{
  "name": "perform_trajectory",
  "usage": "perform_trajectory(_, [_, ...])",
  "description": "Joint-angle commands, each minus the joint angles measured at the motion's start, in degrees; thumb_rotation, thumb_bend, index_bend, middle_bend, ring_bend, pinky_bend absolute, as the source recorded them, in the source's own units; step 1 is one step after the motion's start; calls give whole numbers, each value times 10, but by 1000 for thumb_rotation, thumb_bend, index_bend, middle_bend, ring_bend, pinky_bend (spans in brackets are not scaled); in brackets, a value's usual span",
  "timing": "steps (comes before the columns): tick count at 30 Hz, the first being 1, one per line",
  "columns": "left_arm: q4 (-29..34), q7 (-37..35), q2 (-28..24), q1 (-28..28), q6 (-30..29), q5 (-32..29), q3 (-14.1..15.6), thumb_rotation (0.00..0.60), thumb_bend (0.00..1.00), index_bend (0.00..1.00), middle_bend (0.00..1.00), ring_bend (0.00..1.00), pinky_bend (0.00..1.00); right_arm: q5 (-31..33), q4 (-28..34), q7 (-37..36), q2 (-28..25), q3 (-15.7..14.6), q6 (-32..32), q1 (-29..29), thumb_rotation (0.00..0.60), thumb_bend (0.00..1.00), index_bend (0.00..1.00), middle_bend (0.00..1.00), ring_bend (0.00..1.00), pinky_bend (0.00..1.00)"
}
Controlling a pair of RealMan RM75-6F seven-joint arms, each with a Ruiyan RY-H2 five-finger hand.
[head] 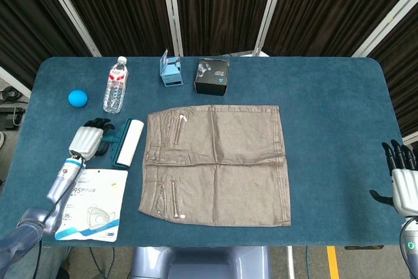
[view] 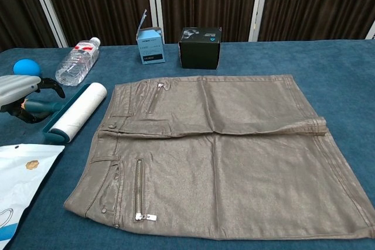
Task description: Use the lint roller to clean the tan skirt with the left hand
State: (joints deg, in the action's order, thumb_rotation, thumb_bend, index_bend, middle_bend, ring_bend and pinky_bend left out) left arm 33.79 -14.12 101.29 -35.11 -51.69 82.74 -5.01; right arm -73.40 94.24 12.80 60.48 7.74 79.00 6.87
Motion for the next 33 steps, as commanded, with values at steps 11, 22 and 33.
perform_trajectory(11, [6,34,2,-8,-3,1,6,600,562,442,378,313,390,5,-2,-10,-3,1,-2,1,600,0,0,0,0,0])
perform_trajectory(22, [99,87,-61,-9,-55,10,0,600,682,509,428,355,417,1,6,-20,-8,0,0,0,600,0,0,0,0,0])
perform_trajectory(33, [315,259,-170,-65,-27,-3,-34,600,707,512,428,358,421,6,9,-37,-16,4,-2,0,600,0,0,0,0,0])
